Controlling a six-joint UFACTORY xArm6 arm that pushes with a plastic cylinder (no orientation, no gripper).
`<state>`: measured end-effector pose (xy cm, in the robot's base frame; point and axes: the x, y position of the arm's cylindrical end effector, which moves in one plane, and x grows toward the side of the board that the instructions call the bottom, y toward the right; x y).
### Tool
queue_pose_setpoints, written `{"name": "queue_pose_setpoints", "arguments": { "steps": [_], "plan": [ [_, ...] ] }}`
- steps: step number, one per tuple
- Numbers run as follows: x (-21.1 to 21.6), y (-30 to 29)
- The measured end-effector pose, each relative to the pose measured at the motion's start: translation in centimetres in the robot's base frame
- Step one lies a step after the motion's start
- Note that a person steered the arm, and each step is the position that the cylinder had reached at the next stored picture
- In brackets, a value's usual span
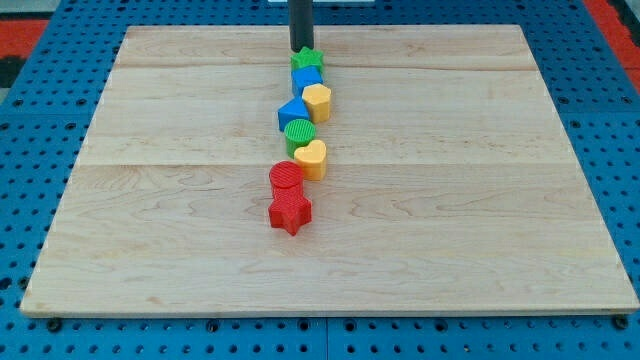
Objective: Nudge the line of blocks a bit up
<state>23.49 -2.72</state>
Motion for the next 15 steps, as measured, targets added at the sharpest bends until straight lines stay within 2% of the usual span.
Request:
{"name": "queue_pose_setpoints", "arguments": {
  "steps": [4,6,7,8,9,10,11,12,13,15],
  "plan": [
    [0.3,2.2],
    [0.2,12.2],
    [3.2,19.3],
    [5.6,22.3],
    [6.9,22.4],
    [13.1,22.8],
    [21.3,22.8],
    [28.6,21.2],
    [33.9,16.1],
    [34.8,-0.4]
  ]
}}
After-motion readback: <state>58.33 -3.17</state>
